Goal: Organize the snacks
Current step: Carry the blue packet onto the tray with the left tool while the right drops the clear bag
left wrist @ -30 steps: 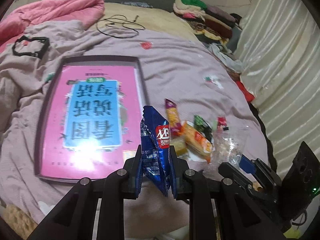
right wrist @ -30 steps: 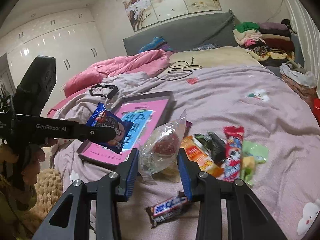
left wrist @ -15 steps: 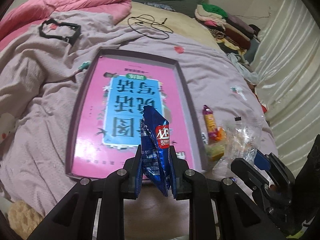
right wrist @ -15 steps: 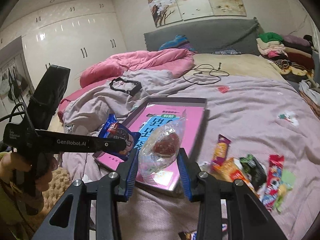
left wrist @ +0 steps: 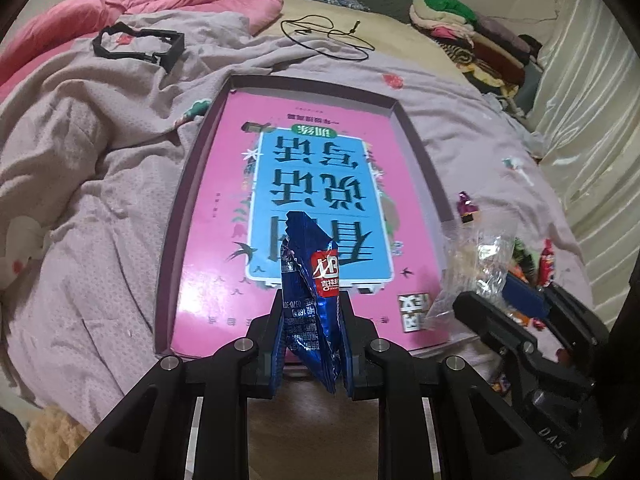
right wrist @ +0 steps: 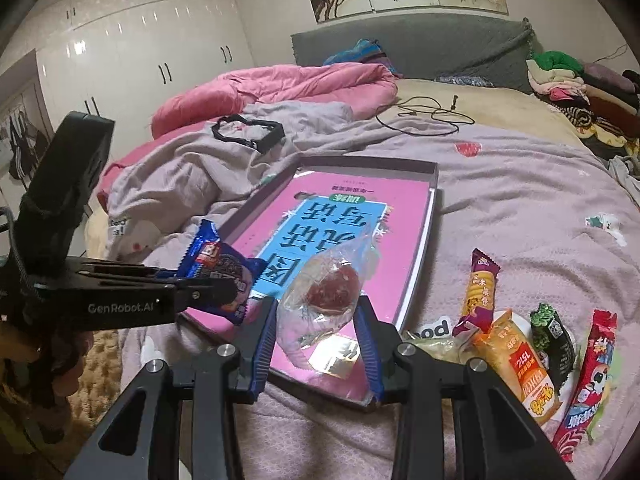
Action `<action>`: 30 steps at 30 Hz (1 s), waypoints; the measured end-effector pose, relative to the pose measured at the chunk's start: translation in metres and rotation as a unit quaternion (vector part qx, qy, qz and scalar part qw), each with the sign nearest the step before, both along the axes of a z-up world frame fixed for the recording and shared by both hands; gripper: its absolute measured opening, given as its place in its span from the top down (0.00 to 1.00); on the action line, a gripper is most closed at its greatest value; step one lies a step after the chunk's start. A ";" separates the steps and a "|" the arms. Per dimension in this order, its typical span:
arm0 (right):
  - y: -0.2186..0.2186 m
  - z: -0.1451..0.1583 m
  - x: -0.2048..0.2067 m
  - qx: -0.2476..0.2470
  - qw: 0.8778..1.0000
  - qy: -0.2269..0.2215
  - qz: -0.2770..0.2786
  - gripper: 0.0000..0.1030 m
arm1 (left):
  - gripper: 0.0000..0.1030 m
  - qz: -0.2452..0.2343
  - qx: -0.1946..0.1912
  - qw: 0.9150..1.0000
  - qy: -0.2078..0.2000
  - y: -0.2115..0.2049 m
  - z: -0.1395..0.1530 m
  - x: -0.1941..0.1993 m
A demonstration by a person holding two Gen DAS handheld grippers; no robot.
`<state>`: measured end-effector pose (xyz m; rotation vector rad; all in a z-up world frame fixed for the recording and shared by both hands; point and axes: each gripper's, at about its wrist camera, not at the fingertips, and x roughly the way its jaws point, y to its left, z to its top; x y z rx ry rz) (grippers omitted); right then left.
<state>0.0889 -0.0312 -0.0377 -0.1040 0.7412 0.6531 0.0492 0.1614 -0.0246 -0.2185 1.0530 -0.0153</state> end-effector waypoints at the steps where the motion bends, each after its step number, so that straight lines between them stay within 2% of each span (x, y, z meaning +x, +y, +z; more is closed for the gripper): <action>1: 0.000 -0.003 0.002 -0.005 1.000 0.003 -0.002 0.62 | 0.78 0.001 0.003 1.000 0.001 0.000 -0.001 0.000; 8: 0.001 -0.016 0.008 -0.024 0.999 0.024 -0.005 0.62 | 0.78 0.002 0.013 1.000 0.011 0.000 -0.011 0.003; 17: 0.004 -0.021 0.004 -0.044 0.999 0.027 0.002 0.60 | 0.78 0.009 0.015 1.000 0.014 0.001 -0.014 0.003; 30: -0.006 -0.017 -0.001 -0.025 0.999 0.024 -0.006 0.60 | 0.74 0.023 0.021 0.999 0.018 0.005 -0.011 0.004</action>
